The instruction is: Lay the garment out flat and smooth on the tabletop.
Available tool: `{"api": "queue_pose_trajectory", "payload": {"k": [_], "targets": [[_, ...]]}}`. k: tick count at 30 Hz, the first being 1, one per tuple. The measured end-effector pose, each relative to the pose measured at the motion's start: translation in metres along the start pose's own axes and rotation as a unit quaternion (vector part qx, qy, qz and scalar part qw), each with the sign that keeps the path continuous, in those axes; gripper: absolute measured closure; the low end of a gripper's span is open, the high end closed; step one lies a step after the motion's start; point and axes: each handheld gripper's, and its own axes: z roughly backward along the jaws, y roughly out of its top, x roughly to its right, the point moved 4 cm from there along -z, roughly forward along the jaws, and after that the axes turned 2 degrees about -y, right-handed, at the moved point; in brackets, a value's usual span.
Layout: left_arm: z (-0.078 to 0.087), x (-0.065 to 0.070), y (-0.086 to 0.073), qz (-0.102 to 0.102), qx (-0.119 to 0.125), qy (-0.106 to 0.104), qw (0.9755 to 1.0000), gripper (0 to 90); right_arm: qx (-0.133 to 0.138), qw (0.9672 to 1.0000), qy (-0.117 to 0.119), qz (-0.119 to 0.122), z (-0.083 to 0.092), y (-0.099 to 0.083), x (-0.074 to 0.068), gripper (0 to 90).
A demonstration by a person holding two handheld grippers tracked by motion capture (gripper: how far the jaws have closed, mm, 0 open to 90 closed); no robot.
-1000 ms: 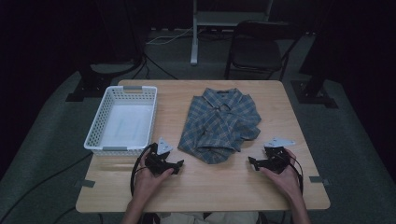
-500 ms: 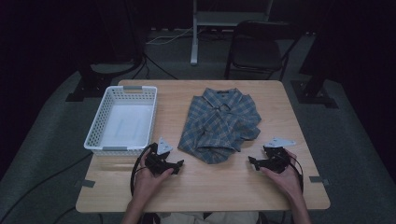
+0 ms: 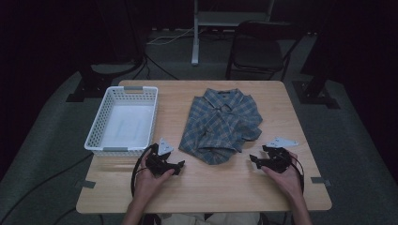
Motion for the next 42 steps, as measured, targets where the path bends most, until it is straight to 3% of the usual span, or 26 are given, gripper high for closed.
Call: {"api": "queue_pose_trajectory", "payload": {"k": [22, 42], "targets": [[0.000, 0.000, 0.000, 0.000, 0.000, 0.000, 1.0000, 20.3, 0.007, 0.9998, -0.010, 0.012, -0.005, 0.012, -0.001, 41.7], [0.000, 0.000, 0.000, 0.000, 0.000, 0.000, 1.0000, 20.3, 0.007, 0.9994, -0.033, 0.001, -0.017, 0.023, 0.007, 48.9]]}}
